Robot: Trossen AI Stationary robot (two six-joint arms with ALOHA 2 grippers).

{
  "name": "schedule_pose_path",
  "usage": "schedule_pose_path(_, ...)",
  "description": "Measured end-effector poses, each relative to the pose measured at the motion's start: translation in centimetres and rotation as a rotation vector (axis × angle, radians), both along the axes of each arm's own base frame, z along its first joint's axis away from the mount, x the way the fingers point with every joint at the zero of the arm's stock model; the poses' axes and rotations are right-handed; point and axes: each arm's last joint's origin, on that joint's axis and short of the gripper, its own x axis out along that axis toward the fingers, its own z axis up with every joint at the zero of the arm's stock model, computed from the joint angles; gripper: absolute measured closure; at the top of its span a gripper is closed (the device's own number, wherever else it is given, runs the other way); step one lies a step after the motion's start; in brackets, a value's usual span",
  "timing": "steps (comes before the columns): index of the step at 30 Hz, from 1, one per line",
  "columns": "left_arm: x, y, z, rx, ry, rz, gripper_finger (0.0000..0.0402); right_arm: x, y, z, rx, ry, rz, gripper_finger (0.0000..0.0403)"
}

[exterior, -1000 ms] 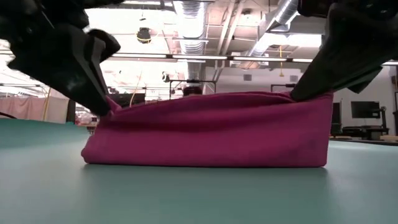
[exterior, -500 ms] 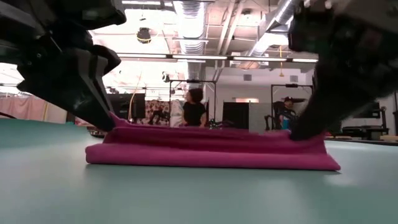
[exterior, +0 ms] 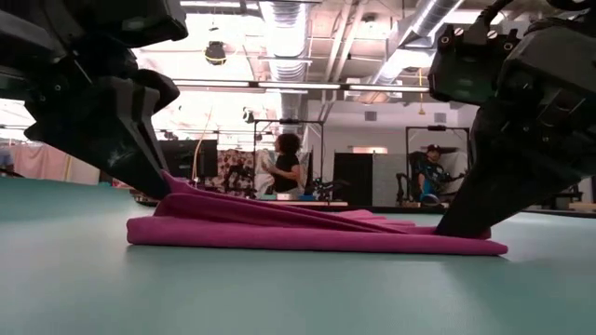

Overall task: Roll towel
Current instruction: Roll the pink towel

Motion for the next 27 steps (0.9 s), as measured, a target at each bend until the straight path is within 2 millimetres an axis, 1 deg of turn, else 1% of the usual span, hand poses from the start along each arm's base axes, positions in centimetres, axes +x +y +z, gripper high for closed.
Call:
schedule_pose_path(5, -0.3, 0.0, -0.1, 0.025, 0.029, -0.020, 0.0391, 0.0, 0.0, 0.0, 0.000, 0.003, 0.002, 0.0390)
schedule_pose_path(13, -1.1, -0.3, -0.4, 0.041, 0.079, -0.037, 0.0321, -0.1, 0.1, -0.1, -0.008, 0.007, 0.015, 0.0390)
schedule_pose_path(16, -1.1, -0.4, -0.3, 0.049, 0.039, 0.021, 0.0312, -0.1, 0.1, -0.1, -0.015, 0.008, 0.026, 0.0390)
schedule_pose_path(19, -1.1, -0.9, 0.3, 0.109, -0.029, 0.040, 0.0322, -0.1, 0.1, -0.1, -0.013, 0.007, 0.027, 0.0390)
schedule_pose_path(24, -0.9, -2.5, 2.1, 0.359, -0.242, 0.019, 0.0369, 0.0, 0.1, -0.1, -0.019, 0.004, 0.044, 0.0390)
schedule_pose_path(26, -0.5, -2.5, 2.3, 0.414, -0.237, -0.029, 0.0388, 0.0, 0.2, -0.1, -0.025, 0.004, 0.054, 0.0390)
schedule_pose_path(27, -0.2, -2.2, 2.2, 0.404, -0.229, -0.044, 0.0394, 0.0, 0.2, -0.1, -0.030, 0.004, 0.060, 0.0390)
